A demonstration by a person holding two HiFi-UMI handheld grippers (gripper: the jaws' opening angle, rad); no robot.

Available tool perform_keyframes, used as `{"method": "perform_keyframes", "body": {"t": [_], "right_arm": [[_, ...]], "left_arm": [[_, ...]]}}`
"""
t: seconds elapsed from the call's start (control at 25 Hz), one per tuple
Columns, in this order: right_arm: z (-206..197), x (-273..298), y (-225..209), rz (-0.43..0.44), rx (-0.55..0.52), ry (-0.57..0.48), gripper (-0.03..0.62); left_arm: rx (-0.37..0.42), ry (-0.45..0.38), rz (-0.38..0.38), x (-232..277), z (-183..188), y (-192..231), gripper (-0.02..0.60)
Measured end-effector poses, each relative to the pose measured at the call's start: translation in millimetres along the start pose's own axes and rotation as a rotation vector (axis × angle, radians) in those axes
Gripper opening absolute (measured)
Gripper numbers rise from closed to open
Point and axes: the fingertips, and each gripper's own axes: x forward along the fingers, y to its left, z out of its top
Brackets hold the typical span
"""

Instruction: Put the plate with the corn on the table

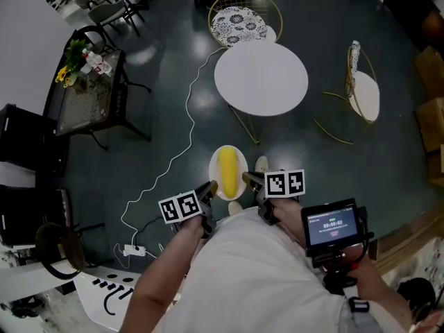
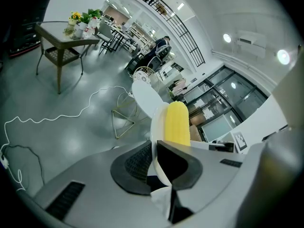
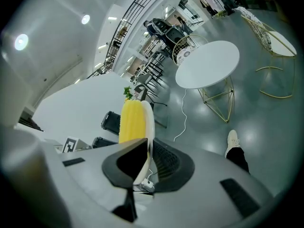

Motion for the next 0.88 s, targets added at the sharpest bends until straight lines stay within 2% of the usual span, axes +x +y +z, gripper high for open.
{"method": "perform_keyframes", "body": {"t": [0.88], "right_arm": [[11, 1, 1, -0.002, 0.037, -0.021, 0.043]], "left_arm": [[0.016, 0.029, -0.004, 7, 13, -3, 0.041]]}}
